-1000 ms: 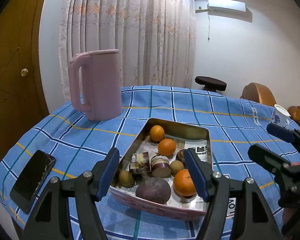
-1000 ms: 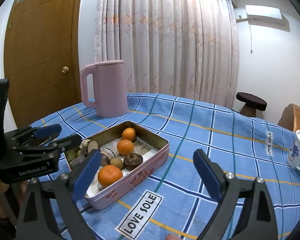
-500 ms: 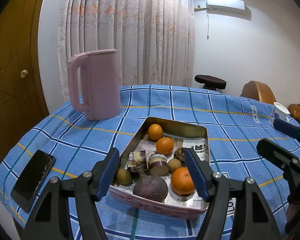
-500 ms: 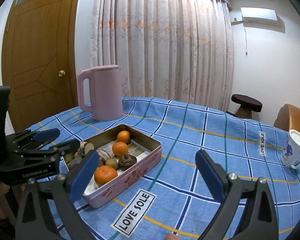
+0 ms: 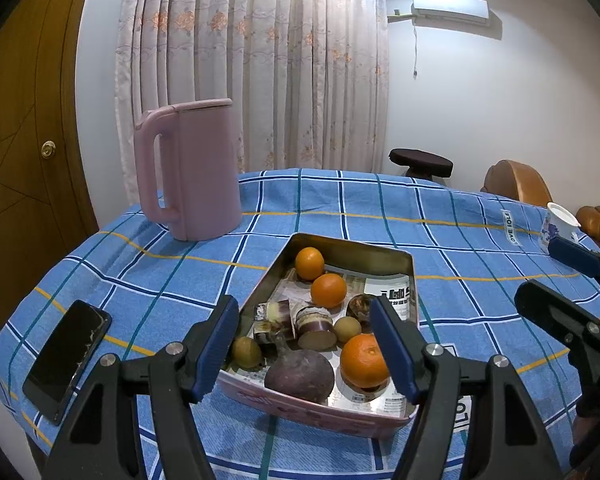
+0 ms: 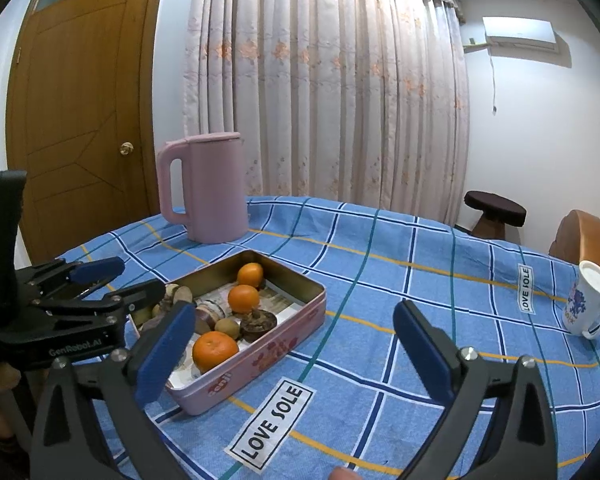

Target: Organize fruits

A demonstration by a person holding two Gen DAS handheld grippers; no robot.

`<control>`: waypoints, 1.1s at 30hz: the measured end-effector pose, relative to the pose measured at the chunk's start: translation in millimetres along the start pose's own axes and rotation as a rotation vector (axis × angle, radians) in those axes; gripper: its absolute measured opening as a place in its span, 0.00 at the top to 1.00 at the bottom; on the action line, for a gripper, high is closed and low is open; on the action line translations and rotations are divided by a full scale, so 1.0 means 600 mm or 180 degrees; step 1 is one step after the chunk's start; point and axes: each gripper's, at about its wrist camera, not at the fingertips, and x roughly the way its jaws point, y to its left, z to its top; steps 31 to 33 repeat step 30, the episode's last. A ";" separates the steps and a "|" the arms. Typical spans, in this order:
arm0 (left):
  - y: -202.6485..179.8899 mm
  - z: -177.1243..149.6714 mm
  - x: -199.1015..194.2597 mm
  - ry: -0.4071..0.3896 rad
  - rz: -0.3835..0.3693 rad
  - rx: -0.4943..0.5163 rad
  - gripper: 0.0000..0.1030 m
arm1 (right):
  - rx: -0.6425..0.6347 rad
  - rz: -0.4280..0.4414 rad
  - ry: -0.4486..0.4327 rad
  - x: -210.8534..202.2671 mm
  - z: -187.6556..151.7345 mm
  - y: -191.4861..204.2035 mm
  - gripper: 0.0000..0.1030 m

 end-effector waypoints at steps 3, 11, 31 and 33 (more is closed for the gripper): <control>-0.001 0.000 -0.001 -0.0012 -0.0002 -0.0016 0.32 | -0.0001 0.0001 0.0001 0.000 0.000 0.000 0.02; 0.002 0.003 -0.003 0.0003 0.0018 -0.0054 0.23 | -0.0028 -0.0003 -0.0016 -0.002 0.002 0.004 0.02; -0.001 0.001 -0.002 -0.0007 0.0010 -0.0074 0.19 | -0.0058 -0.0003 0.0003 -0.007 -0.008 -0.004 0.01; -0.001 0.001 -0.002 -0.0007 0.0010 -0.0074 0.19 | -0.0058 -0.0003 0.0003 -0.007 -0.008 -0.004 0.01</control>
